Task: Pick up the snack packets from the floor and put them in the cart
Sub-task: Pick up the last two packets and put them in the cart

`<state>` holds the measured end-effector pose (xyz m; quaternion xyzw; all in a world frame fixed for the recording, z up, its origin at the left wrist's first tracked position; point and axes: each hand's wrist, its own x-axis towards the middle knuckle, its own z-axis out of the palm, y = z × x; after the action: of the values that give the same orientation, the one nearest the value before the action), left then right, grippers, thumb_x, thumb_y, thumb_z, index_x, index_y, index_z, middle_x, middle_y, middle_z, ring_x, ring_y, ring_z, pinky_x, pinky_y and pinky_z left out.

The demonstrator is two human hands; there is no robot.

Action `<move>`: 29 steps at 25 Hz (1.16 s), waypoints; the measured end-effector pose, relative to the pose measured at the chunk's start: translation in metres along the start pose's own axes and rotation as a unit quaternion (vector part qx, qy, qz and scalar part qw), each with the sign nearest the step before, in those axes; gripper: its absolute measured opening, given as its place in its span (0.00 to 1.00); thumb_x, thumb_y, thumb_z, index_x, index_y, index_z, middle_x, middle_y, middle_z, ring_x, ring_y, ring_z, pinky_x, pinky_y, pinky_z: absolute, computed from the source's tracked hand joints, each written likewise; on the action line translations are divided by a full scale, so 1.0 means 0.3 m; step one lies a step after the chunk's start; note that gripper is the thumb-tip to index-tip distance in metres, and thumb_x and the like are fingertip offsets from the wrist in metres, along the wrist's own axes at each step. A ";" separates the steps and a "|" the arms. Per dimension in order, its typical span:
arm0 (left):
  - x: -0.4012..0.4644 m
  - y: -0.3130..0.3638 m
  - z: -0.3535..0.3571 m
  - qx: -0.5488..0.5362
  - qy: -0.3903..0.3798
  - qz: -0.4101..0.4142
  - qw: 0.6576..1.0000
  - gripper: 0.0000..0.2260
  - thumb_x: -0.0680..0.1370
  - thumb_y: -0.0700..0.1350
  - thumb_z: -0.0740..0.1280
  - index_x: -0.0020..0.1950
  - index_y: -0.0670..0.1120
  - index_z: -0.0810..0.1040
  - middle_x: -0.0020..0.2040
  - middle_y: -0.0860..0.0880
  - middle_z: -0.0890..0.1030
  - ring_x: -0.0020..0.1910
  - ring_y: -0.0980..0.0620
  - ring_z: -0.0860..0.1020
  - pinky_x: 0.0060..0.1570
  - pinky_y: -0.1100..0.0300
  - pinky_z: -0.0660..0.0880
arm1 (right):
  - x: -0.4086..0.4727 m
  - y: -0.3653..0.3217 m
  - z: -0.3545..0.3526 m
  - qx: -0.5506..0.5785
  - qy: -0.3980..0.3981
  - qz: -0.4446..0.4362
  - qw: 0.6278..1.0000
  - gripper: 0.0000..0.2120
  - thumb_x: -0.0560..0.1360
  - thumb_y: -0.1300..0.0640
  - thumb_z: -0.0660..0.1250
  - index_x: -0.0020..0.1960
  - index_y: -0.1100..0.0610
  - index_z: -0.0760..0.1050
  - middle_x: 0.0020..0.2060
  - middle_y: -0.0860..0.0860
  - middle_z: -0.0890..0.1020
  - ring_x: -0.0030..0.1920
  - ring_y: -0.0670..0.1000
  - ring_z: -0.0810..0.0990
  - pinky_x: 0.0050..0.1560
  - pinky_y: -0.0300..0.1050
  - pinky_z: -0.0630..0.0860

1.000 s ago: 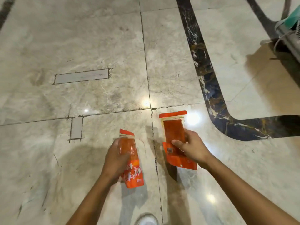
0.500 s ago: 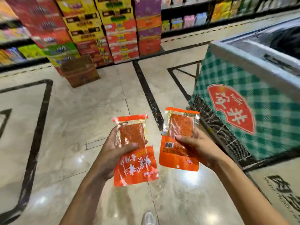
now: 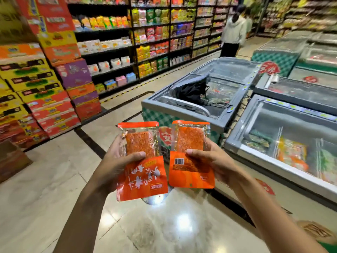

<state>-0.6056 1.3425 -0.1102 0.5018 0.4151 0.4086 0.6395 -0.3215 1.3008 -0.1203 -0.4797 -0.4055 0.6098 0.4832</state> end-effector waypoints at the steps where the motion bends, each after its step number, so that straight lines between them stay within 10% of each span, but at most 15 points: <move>1: 0.005 0.007 0.058 0.006 -0.030 0.001 1.000 0.31 0.70 0.38 0.77 0.69 0.54 0.70 0.59 0.43 0.84 0.54 0.39 0.85 0.46 0.44 0.83 | -0.071 -0.009 -0.050 0.011 0.032 -0.012 0.999 0.28 0.69 0.65 0.75 0.67 0.58 0.72 0.60 0.61 0.83 0.55 0.61 0.83 0.60 0.59 0.79; 6: -0.047 0.000 0.449 0.011 -0.171 0.006 0.985 0.33 0.69 0.36 0.76 0.70 0.53 0.70 0.63 0.39 0.82 0.58 0.35 0.82 0.56 0.35 0.78 | -0.464 -0.049 -0.293 0.046 0.137 -0.062 0.987 0.29 0.69 0.65 0.74 0.68 0.58 0.71 0.58 0.61 0.83 0.54 0.60 0.83 0.59 0.58 0.80; 14: -0.327 -0.124 1.307 0.014 -0.285 -0.010 0.958 0.27 0.68 0.30 0.72 0.64 0.46 0.73 0.51 0.40 0.87 0.41 0.46 0.86 0.35 0.54 0.83 | -1.338 -0.019 -0.780 0.088 0.334 -0.105 0.933 0.26 0.73 0.67 0.72 0.69 0.55 0.71 0.57 0.60 0.84 0.52 0.58 0.86 0.48 0.51 0.84; 19: -0.585 -0.264 1.874 0.024 -0.360 -0.043 0.932 0.30 0.66 0.33 0.76 0.65 0.47 0.73 0.57 0.32 0.82 0.43 0.40 0.84 0.51 0.35 0.79 | -1.920 0.085 -1.068 0.094 0.450 -0.121 0.880 0.27 0.72 0.68 0.72 0.69 0.59 0.71 0.57 0.61 0.84 0.52 0.58 0.84 0.56 0.55 0.82; 29: -0.913 -0.627 2.875 0.022 -0.491 -0.116 0.863 0.23 0.71 0.29 0.72 0.60 0.48 0.74 0.38 0.44 0.85 0.30 0.51 0.83 0.28 0.62 0.79 | -2.664 0.218 -1.628 0.129 0.587 -0.108 0.792 0.27 0.67 0.66 0.74 0.65 0.61 0.73 0.55 0.61 0.84 0.50 0.60 0.84 0.54 0.56 0.82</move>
<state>0.1378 0.7938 -0.1305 0.5998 0.1112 0.0226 0.7921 0.2007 0.5207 -0.1315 -0.6321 -0.0103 0.2014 0.7482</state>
